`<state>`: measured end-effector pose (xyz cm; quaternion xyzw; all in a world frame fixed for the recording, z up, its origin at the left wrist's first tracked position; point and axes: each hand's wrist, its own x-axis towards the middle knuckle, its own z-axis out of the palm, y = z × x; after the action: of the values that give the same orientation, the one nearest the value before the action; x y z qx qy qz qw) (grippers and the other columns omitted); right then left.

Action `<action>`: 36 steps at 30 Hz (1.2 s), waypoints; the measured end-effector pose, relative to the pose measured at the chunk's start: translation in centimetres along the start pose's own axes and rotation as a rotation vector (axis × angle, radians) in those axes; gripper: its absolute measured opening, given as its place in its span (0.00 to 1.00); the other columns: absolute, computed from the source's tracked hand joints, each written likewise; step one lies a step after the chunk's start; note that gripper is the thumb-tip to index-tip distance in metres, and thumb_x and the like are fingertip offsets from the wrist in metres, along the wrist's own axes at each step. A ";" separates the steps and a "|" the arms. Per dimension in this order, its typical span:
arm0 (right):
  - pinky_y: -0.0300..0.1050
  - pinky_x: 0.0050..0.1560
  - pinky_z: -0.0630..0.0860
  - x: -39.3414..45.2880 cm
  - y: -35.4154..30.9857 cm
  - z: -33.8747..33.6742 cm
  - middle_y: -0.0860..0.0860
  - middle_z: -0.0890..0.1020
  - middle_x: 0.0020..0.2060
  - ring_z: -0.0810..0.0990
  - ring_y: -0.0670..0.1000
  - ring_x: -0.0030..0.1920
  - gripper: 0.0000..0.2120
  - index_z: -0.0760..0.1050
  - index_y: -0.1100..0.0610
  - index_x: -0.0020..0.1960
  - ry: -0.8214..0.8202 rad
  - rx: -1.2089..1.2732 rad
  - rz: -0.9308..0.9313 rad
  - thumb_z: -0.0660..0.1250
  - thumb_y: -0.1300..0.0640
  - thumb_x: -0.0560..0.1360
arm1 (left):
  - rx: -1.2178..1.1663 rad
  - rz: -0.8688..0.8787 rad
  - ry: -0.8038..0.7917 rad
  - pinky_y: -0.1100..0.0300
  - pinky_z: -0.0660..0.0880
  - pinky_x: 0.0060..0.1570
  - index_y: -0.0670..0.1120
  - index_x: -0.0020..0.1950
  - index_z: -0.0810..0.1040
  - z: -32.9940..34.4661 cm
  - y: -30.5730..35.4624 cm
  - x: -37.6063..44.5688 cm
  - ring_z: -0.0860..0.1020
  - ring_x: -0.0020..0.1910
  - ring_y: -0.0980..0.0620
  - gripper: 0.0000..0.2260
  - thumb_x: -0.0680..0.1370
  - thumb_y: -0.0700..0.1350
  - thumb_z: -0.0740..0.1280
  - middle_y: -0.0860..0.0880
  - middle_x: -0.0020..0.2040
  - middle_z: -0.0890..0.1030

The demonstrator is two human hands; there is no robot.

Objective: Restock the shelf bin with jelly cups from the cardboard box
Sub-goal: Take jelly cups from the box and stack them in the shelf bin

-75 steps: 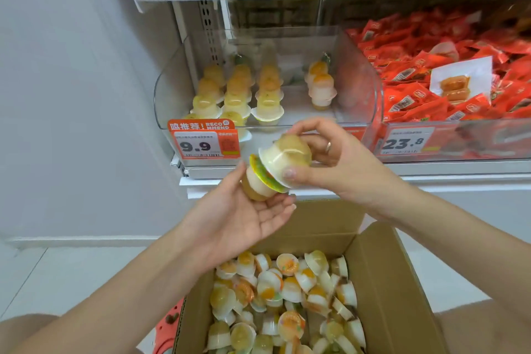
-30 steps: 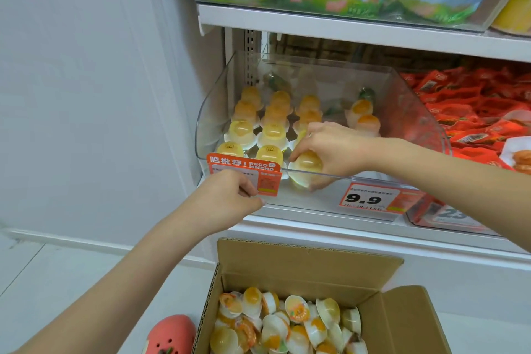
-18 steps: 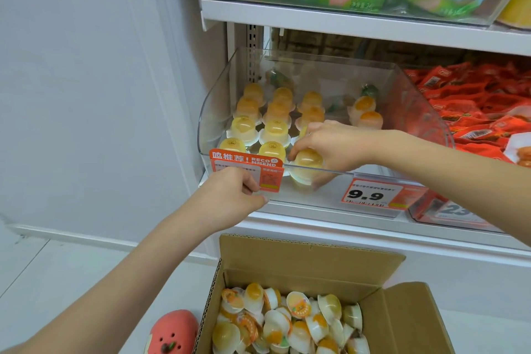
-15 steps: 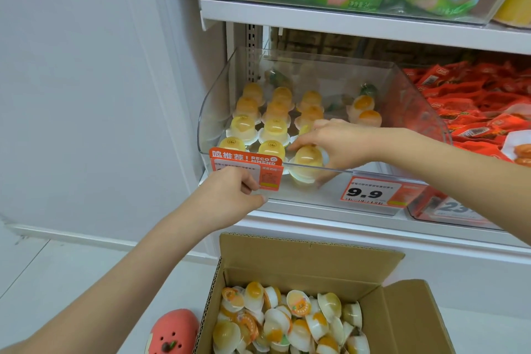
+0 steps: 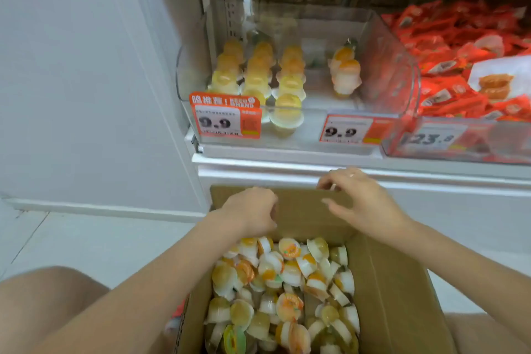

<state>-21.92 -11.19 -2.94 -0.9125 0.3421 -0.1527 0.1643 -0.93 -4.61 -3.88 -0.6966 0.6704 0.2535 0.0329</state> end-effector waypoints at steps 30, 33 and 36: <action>0.45 0.44 0.75 -7.4 7.1 24.0 0.54 0.78 0.50 0.78 0.54 0.51 0.23 0.72 0.60 0.54 -0.429 0.456 1.319 0.71 0.44 0.69 | -0.277 -0.250 -0.381 0.58 0.71 0.43 0.46 0.47 0.75 24.0 0.0 2.7 0.78 0.52 0.47 0.18 0.73 0.61 0.67 0.47 0.50 0.80; 0.49 0.50 0.78 -7.8 7.3 22.5 0.53 0.75 0.50 0.76 0.55 0.53 0.14 0.70 0.55 0.54 -0.415 0.671 1.435 0.67 0.48 0.73 | -0.597 -0.474 -0.295 0.58 0.70 0.47 0.44 0.57 0.73 25.4 2.8 3.9 0.76 0.57 0.45 0.24 0.73 0.62 0.66 0.44 0.57 0.78; 0.46 0.39 0.79 -8.3 7.5 21.0 0.54 0.76 0.57 0.77 0.55 0.56 0.20 0.69 0.53 0.63 -0.417 0.841 1.543 0.67 0.50 0.73 | -0.673 -0.610 -0.242 0.55 0.70 0.58 0.43 0.69 0.66 26.0 3.5 5.1 0.71 0.65 0.43 0.30 0.74 0.59 0.67 0.44 0.67 0.73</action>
<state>-24.01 -6.81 -26.20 -0.3032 0.7381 0.0560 0.6001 -12.39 0.38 -27.45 -0.7991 0.3068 0.5151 -0.0438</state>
